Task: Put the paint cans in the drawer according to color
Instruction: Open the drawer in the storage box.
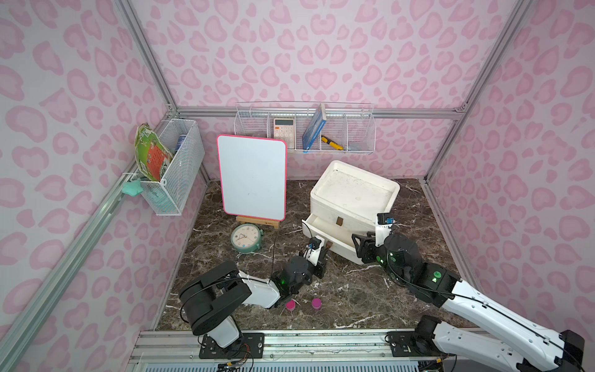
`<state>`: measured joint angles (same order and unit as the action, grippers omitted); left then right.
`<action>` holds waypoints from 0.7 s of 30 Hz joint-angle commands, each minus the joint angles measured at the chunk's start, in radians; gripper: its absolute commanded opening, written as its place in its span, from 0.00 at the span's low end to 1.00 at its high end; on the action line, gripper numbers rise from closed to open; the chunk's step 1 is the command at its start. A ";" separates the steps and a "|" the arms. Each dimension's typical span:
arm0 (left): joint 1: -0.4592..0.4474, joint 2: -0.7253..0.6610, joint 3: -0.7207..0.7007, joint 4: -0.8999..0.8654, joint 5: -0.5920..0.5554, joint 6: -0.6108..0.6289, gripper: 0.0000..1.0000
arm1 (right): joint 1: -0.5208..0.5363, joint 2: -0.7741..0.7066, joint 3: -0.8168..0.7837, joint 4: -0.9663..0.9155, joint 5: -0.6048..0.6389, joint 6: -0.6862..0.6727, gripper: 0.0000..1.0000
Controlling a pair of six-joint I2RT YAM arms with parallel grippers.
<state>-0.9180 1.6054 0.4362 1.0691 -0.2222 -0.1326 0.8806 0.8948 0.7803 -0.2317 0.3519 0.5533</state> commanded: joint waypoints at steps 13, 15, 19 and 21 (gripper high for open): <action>-0.041 -0.095 -0.033 -0.062 -0.053 0.002 0.00 | -0.028 0.021 0.005 0.052 -0.059 -0.034 0.60; -0.041 -0.120 -0.033 -0.104 -0.047 -0.013 0.00 | -0.028 0.019 0.001 0.053 -0.061 -0.032 0.60; -0.043 -0.182 -0.013 -0.242 -0.043 -0.058 0.00 | -0.031 0.018 -0.005 0.055 -0.064 -0.029 0.60; -0.045 -0.200 -0.024 -0.248 -0.043 -0.057 0.00 | -0.031 0.020 -0.004 0.055 -0.064 -0.029 0.60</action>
<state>-0.9615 1.4250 0.4126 0.8680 -0.2638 -0.1631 0.8494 0.9146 0.7776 -0.1982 0.2916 0.5266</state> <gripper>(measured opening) 0.081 0.598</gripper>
